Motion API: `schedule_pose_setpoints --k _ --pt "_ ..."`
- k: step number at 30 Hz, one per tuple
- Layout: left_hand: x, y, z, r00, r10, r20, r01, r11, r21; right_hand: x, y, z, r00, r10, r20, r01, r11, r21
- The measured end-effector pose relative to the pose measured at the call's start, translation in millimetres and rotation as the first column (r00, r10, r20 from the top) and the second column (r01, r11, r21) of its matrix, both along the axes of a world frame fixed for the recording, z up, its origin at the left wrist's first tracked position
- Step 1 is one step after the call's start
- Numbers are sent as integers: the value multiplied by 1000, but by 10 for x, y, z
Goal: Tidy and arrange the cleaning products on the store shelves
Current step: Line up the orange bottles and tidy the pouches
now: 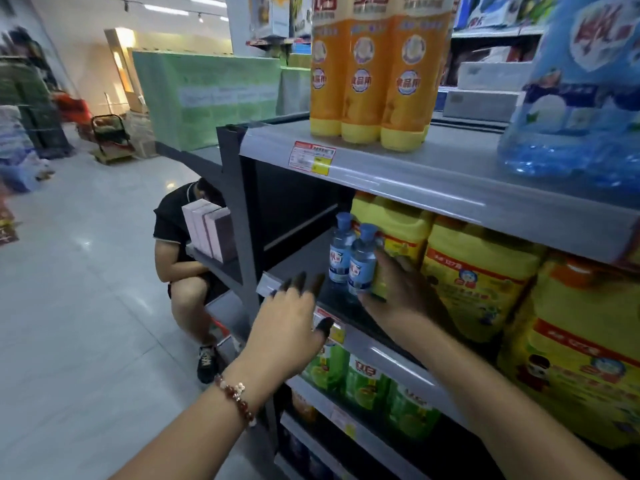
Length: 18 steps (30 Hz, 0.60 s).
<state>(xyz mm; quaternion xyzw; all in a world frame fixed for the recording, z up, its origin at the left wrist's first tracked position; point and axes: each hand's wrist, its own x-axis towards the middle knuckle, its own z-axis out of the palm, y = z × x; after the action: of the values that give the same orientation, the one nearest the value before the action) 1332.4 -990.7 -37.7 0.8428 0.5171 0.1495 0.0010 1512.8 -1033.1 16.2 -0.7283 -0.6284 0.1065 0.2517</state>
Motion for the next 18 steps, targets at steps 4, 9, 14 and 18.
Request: schedule_pose_setpoints --k 4,9,14,18 --pt "99 492 -26 984 -86 155 92 995 -38 -35 367 -59 993 -27 112 12 990 137" --pt "303 1159 -184 844 -135 519 258 950 -173 -74 693 -237 953 -194 234 118 946 301" --pt "396 1514 -385 621 -222 752 497 853 -158 -203 730 -477 973 -137 -188 204 892 403" --pt "373 1584 -399 631 -206 748 545 804 -238 -298 729 -506 909 -228 -349 370 827 424"
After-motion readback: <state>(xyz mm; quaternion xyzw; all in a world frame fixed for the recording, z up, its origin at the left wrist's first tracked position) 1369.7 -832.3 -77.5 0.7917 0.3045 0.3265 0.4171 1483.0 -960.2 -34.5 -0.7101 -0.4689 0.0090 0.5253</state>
